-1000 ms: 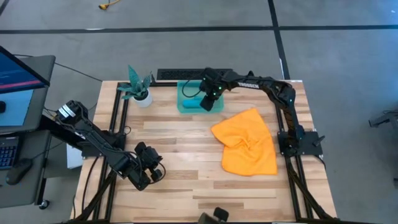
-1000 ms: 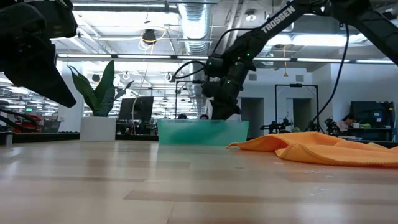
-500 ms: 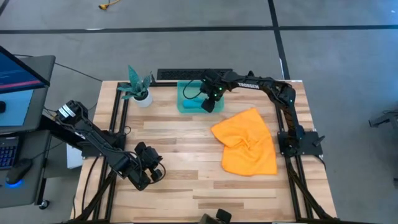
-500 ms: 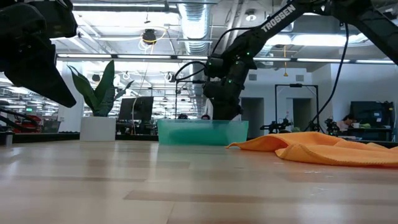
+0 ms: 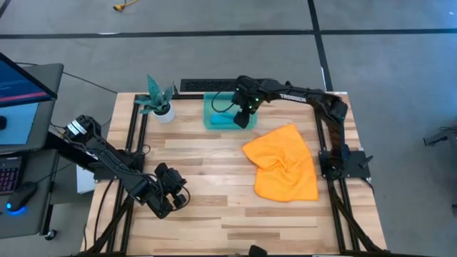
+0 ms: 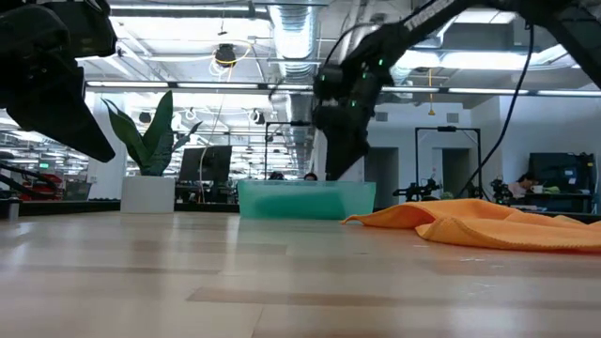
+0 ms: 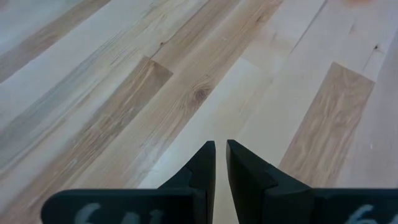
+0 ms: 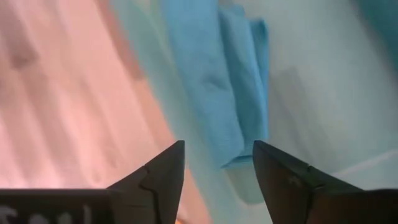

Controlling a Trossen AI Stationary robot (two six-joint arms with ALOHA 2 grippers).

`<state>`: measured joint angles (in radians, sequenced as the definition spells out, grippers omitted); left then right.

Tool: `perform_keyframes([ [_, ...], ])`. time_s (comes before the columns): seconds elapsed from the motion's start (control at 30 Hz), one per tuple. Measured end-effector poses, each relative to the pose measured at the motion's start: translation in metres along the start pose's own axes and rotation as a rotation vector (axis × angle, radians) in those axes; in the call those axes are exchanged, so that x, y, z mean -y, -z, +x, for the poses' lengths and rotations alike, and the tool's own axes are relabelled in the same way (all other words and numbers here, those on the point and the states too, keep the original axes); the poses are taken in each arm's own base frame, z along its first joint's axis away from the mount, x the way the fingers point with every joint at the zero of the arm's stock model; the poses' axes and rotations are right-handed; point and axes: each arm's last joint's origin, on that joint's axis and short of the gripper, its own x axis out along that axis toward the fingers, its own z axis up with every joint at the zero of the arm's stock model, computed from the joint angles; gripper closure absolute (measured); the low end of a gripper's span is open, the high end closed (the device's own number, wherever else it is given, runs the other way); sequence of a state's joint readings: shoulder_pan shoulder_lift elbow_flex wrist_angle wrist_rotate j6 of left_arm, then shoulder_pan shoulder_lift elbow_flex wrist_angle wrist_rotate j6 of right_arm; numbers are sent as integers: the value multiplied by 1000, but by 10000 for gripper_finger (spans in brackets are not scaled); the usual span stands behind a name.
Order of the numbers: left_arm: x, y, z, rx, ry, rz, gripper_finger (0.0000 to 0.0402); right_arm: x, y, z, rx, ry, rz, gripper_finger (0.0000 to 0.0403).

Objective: Roll microfiber towels into tight, uniform cylinder then place into a basket
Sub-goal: Roll the orange microfiber cloth

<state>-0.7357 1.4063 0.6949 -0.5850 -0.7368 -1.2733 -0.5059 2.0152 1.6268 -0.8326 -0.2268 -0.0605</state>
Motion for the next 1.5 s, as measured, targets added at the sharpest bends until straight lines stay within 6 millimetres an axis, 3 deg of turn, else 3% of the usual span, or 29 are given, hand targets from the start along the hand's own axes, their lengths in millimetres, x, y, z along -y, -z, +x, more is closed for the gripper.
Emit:
perform_keyframes([
  [0.13, 0, 0, 0, 0, 0, 6, 372, -23, -2, -30, 71, -10, -46, 204],
  [0.3, 0, 0, 0, 1, 0, 15, 372, -78, 8, -58, 113, -60, -171, 217],
  [0.47, 0, 0, 0, 2, 0, 24, 372, -134, 43, -57, 58, -34, -314, 229],
  [0.6, 0, 0, 0, 4, 0, 21, 372, -162, 82, -47, -7, 18, -418, 237],
  [0.8, -1, -2, 1, 28, -12, 15, 372, -174, 139, -28, -101, 33, -412, 252],
  [1.03, -6, -14, 12, 42, -68, -39, 372, -170, 179, -15, -119, 74, -253, 272],
  [1.17, -12, -25, 22, 46, -114, -37, 372, -173, 189, -13, -140, 82, -182, 278],
  [1.5, -22, -45, 39, 56, -166, -53, 372, -180, 190, -10, -90, 75, -44, 280],
])
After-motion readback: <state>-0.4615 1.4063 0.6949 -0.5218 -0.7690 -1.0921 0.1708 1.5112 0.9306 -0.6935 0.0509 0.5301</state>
